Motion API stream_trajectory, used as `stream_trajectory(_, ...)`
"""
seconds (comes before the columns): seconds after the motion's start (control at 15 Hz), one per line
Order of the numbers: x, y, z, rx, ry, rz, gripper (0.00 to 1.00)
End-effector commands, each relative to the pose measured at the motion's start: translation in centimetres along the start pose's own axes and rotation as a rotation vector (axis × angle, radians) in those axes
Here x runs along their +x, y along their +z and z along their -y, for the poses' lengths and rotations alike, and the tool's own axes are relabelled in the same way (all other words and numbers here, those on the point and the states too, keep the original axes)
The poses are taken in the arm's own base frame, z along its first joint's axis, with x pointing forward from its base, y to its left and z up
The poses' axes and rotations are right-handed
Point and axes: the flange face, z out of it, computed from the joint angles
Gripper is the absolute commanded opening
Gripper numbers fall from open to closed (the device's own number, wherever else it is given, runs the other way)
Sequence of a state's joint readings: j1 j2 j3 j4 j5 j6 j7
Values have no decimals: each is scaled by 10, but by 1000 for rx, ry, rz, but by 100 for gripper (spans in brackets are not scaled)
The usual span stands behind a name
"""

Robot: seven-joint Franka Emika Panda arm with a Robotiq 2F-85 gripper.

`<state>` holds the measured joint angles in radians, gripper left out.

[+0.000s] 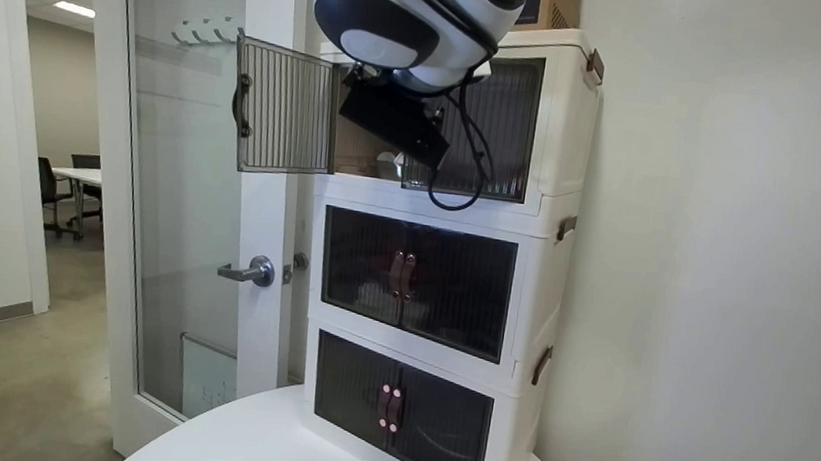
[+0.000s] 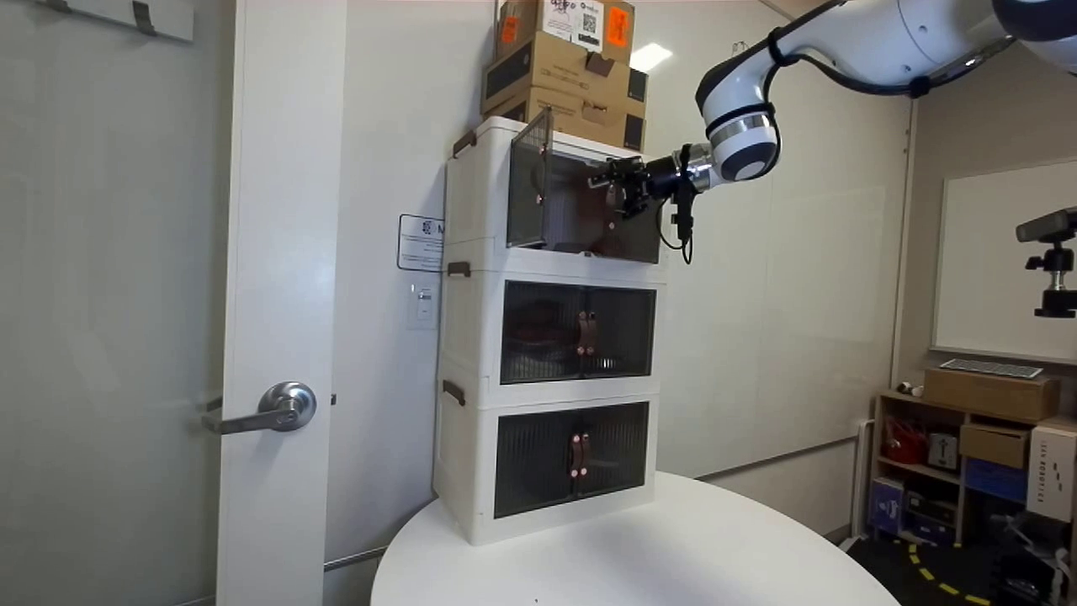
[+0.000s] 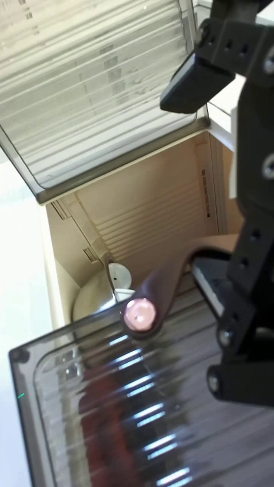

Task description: Open the top drawer.

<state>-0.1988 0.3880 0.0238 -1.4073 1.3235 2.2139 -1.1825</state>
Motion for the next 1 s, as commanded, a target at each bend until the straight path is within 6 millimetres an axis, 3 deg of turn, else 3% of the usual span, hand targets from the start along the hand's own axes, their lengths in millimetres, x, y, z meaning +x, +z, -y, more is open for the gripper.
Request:
stream_trajectory(0.0,-21,-2,59,121,46,92,100)
stream_trajectory(0.2,-24,-36,63,-23,12,164,100)
stream_trajectory(0.4,-10,-78,71,-248,-87,197,100)
stream_trajectory(0.8,-3,-113,104,-581,-216,272,100)
stream_trajectory(0.93,-2,-126,101,-687,-249,299,100)
